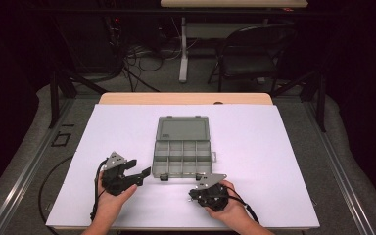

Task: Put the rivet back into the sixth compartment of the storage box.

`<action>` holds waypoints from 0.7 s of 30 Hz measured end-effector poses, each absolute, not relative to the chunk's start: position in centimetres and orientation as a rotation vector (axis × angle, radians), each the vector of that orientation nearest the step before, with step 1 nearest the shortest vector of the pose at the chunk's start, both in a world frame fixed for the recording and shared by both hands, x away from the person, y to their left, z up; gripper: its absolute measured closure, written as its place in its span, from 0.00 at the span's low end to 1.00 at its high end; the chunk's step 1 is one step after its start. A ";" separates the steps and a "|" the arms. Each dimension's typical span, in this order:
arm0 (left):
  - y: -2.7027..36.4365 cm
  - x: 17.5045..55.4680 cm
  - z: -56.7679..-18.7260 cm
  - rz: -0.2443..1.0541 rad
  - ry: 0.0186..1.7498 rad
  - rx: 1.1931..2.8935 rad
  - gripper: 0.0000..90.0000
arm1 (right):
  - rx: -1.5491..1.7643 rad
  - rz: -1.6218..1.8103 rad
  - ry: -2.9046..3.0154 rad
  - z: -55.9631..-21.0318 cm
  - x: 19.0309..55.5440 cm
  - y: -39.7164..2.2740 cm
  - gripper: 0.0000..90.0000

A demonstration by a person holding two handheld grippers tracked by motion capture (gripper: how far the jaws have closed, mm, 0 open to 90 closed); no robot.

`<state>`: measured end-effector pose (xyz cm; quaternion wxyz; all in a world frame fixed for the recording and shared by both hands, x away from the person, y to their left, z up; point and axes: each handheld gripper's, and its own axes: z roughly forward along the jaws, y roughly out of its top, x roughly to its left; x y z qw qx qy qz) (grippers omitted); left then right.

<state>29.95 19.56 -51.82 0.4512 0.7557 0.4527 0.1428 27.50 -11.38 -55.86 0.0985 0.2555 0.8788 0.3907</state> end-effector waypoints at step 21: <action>19.9 29.9 -51.8 0.376 1.129 1.847 0.32 | 0.832 1.278 2.537 -53.8 28.1 -12.5 0.97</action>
